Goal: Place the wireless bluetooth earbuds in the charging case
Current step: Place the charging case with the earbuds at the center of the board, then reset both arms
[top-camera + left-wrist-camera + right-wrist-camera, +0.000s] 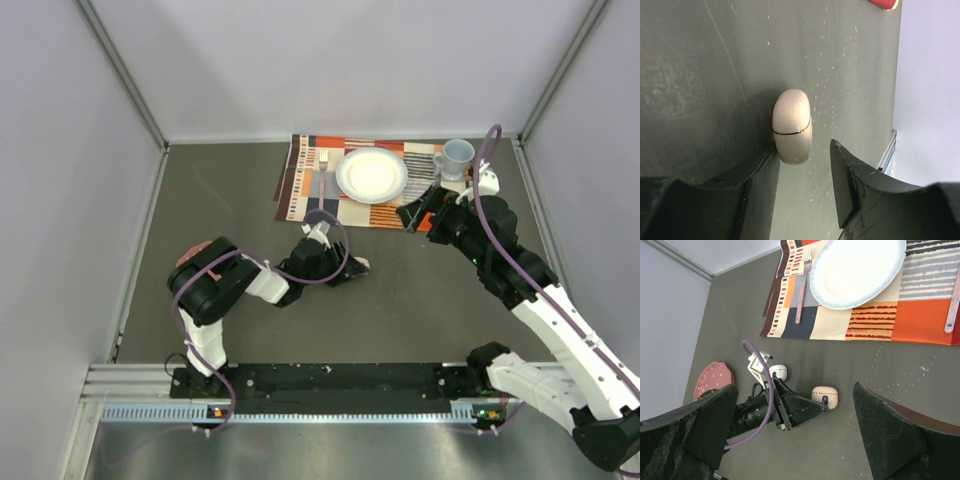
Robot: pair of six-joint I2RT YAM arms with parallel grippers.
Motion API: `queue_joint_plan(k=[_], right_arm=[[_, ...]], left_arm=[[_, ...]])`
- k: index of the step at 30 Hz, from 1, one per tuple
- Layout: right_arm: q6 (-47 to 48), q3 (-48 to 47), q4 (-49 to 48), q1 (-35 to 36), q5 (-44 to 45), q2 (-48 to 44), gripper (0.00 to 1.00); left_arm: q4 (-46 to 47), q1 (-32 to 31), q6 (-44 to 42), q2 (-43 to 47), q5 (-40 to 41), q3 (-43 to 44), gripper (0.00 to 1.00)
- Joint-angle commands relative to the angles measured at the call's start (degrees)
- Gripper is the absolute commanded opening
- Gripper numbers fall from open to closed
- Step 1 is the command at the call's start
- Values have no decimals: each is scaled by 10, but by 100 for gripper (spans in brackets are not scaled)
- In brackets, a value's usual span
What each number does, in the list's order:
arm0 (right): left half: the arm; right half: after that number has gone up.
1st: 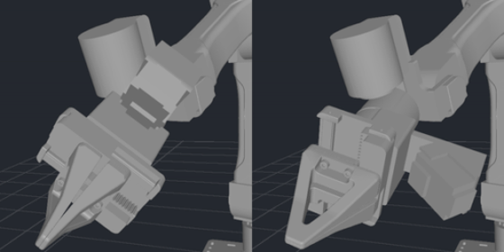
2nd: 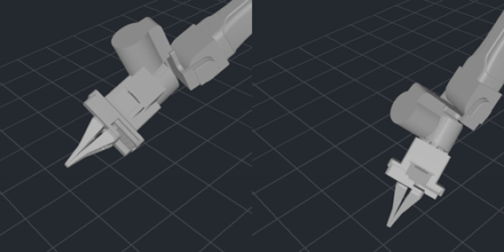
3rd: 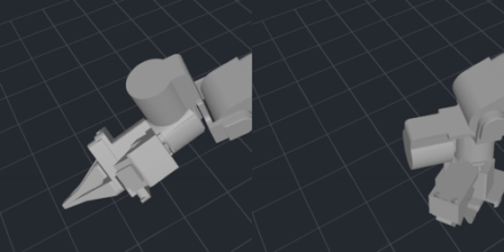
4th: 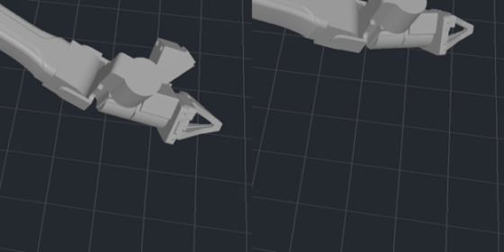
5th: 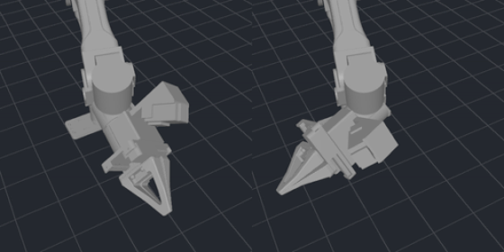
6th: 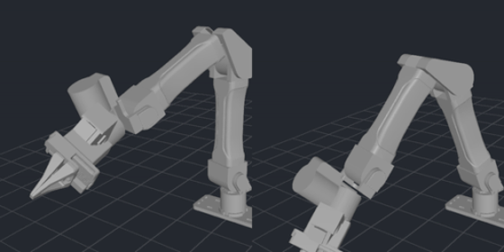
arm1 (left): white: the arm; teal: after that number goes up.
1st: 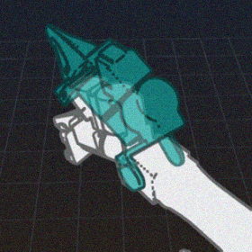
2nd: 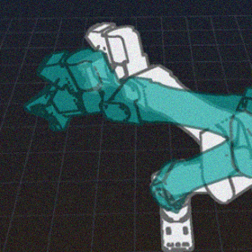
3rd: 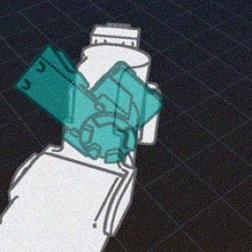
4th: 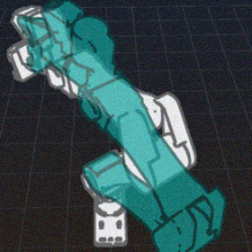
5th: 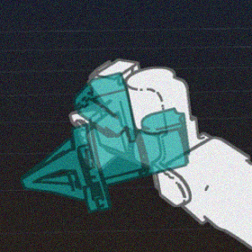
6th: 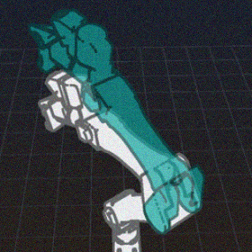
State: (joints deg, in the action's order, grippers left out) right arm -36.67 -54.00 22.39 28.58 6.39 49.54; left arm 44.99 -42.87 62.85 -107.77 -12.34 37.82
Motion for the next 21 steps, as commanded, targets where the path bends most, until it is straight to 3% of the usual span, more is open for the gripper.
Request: queue_joint_plan(k=[1, 14, 21], right_arm=[[0, -5, -13, -7, 5, -8, 99], [3, -2, -15, -8, 5, 0, 99], [11, 4, -15, -13, 12, -2, 99]], left_arm=[[-52, 0, -25, 18, 13, -36, 51], [-124, 0, -57, 107, 73, -83, 52], [-252, 0, -146, 263, 167, -71, 52]])
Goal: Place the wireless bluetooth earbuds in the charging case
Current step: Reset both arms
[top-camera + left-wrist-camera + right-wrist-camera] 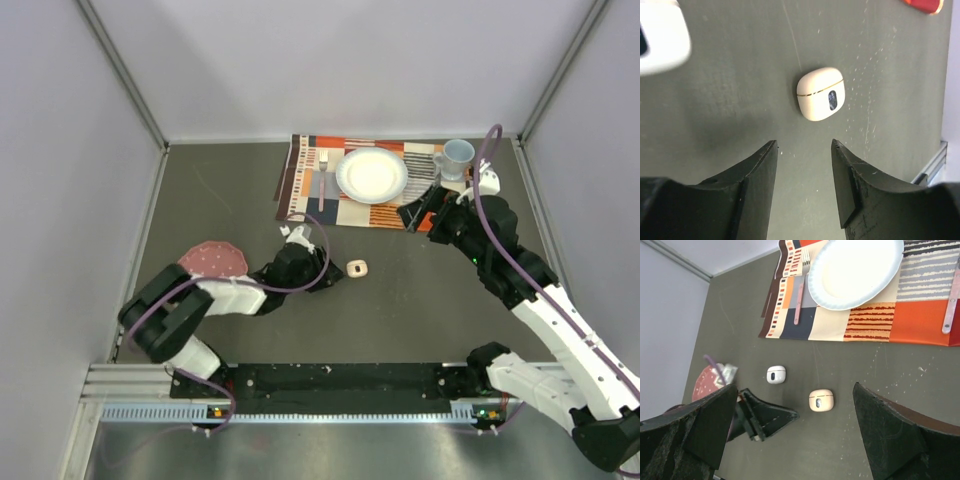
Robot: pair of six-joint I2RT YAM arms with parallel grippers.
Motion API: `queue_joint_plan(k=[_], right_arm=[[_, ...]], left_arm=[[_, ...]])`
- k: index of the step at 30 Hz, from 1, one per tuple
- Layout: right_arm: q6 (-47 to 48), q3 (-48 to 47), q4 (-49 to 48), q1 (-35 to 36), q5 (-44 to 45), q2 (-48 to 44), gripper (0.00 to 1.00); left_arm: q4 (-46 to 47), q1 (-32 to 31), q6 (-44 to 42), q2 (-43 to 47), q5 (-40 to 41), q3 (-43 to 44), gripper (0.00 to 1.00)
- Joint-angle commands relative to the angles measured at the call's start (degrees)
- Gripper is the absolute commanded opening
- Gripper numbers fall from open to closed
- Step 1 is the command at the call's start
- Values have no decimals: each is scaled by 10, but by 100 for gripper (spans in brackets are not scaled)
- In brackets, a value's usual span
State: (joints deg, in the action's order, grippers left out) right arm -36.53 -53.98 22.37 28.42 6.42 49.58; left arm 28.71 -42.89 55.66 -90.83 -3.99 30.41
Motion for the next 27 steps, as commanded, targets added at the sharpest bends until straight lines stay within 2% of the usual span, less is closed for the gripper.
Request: queue_joint_plan(k=[1, 7, 10, 11, 13, 16, 21, 25, 27], right_arm=[[10, 5, -15, -14, 18, -3, 99], [-1, 2, -14, -36, -10, 21, 99], [0, 0, -15, -42, -14, 38, 99], [1, 1, -15, -42, -13, 42, 99], [6, 1, -15, -43, -10, 50, 99], [12, 1, -14, -47, -5, 60, 99], [13, 6, -14, -83, -45, 68, 99], [8, 15, -14, -144, -105, 80, 99], [12, 19, -13, -173, -119, 84, 99]], left_arm=[[-105, -1, -85, 111, 94, 5, 54], [-173, -1, -145, 273, 186, -15, 61], [-204, -1, -195, 352, 223, -28, 86], [-219, 0, -232, 378, 238, -26, 99], [-271, -1, -253, 401, 298, -19, 99], [-284, -1, -283, 435, 360, -25, 99], [-284, 5, -344, 473, 370, -27, 99], [-284, 36, -386, 486, 330, -12, 99], [-320, 69, -392, 498, 298, -2, 99]])
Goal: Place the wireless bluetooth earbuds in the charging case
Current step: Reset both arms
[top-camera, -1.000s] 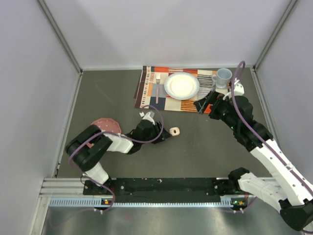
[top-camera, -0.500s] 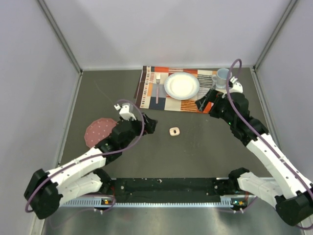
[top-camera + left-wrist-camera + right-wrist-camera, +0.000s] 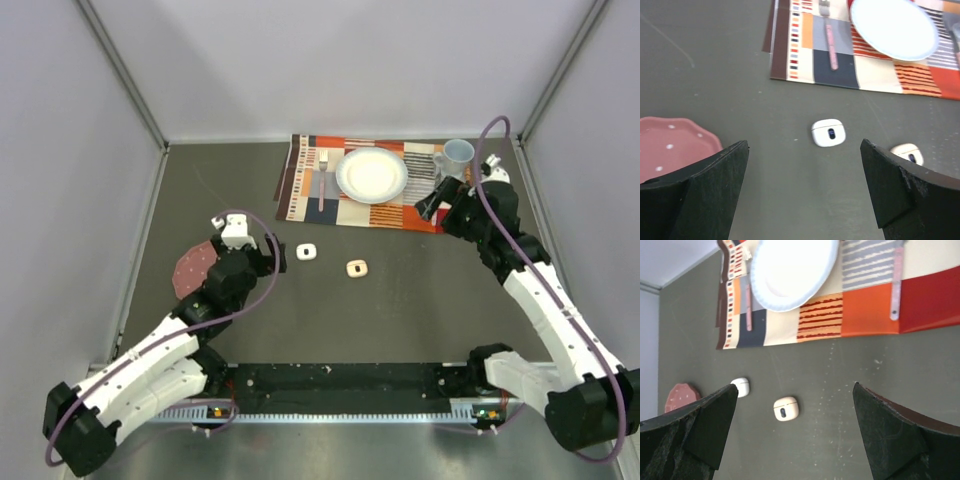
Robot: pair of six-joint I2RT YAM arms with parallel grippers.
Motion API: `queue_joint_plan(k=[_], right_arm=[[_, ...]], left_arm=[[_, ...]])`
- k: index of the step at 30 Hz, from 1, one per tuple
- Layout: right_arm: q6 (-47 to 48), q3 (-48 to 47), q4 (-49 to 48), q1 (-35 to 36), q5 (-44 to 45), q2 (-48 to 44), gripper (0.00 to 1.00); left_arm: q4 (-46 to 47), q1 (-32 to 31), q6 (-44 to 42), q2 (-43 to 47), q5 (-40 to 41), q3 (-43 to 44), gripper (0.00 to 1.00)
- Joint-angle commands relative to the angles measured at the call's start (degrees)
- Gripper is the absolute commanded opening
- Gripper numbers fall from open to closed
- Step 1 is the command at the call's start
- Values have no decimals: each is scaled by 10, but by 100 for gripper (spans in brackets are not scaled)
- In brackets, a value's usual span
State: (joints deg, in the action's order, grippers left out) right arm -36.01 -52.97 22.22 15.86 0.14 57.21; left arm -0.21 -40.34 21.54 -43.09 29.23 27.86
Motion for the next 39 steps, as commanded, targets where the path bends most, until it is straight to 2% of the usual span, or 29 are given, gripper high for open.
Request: queue_joint_plan(k=[1, 3, 8, 12, 13, 14, 17, 22, 25, 28, 35, 38, 39], right_arm=[[9, 10, -9, -55, -53, 8, 99], [11, 21, -5, -62, -22, 4, 99], [73, 59, -20, -62, 42, -27, 99], [113, 133, -58, -61, 162, -73, 99], [120, 148, -69, -61, 186, -79, 99], [132, 163, -81, -61, 205, -84, 99], [150, 216, -152, -61, 255, -96, 99], [117, 243, -182, -61, 308, -83, 99], [184, 250, -215, -61, 307, -69, 99], [200, 255, -225, -61, 316, -60, 99], [243, 317, -332, -61, 290, -39, 99], [280, 377, -444, -61, 251, -50, 99], [291, 395, -509, -61, 244, -49, 99]], left_arm=[[-36, 58, -61, 25, -58, 33, 99], [-48, 111, -69, 39, -128, 43, 99], [-94, 205, -83, 35, -185, 90, 99], [-79, 278, -73, 15, -289, 100, 99], [-79, 292, -63, 6, -338, 107, 99], [-82, 310, -59, -8, -344, 110, 99], [-72, 312, -49, -21, -345, 110, 99], [-37, 312, -24, -10, -357, 91, 99], [-35, 313, -19, 10, -335, 84, 99], [-31, 312, -19, 40, -313, 67, 99], [-14, 312, -11, 61, -298, 55, 99], [-35, 312, -9, 44, -270, 63, 99], [-37, 312, -9, 42, -270, 63, 99]])
